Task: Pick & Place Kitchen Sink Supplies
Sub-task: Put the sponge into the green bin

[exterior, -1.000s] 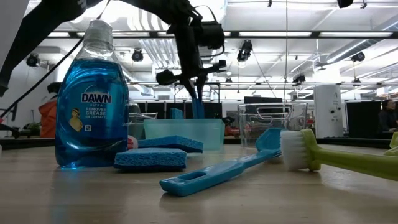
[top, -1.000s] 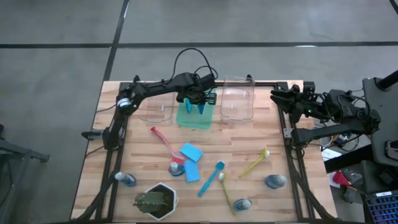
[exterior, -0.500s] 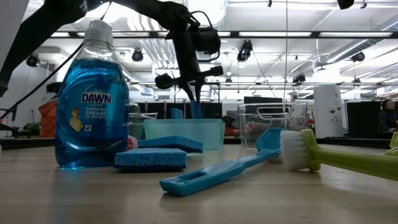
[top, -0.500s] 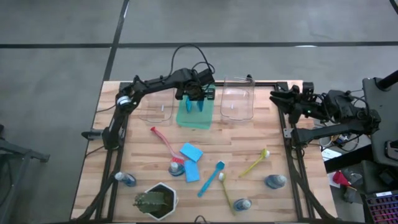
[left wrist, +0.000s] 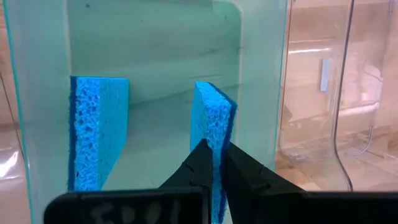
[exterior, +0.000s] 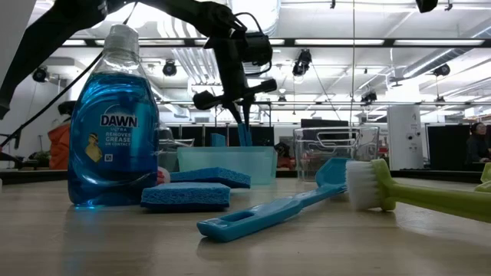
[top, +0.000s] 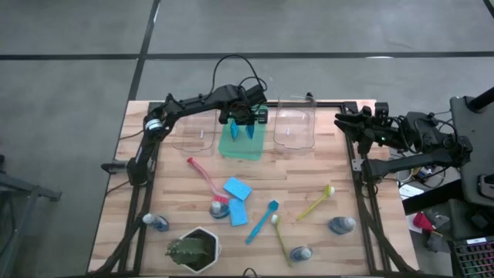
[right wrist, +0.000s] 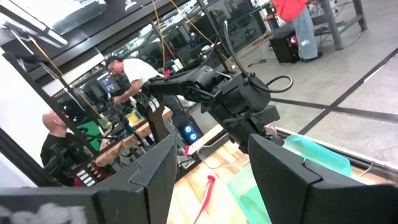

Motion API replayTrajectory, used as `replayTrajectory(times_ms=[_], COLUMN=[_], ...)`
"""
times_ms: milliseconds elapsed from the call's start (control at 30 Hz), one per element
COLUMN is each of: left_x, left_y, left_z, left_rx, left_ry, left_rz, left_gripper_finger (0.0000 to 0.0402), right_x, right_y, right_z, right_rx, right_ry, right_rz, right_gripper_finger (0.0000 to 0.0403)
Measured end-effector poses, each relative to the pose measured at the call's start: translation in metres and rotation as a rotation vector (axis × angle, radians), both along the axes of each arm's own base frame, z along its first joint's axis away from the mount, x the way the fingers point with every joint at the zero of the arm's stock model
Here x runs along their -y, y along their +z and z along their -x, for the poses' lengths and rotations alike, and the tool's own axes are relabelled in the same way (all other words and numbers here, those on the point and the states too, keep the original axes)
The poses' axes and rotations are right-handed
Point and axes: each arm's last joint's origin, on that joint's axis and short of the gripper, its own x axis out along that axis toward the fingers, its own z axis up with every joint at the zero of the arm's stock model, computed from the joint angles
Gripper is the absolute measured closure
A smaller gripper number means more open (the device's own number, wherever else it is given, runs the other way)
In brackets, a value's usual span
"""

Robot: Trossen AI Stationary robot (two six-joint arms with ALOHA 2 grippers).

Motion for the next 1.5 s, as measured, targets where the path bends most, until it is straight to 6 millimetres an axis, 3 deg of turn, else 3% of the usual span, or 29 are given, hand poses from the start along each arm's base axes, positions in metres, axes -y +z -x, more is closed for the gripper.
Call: replayTrajectory(times_ms=[867, 1500], left_x=[0.001, 0.000], left_y=[-0.018, -0.017], left_z=[-0.002, -0.005], left_rx=[-0.031, 0.009], left_ry=[-0.013, -0.011], left_rz=[0.020, 0.012], left_gripper_finger=[0.0377, 0.0299], right_x=[0.000, 0.000], right_y=[0.000, 0.000], right_z=[0.000, 0.000], right_rx=[-0.004, -0.008], right_ry=[-0.002, -0.002], right_rz=[0.006, 0.008], right_gripper_finger=[0.0209, 0.0209])
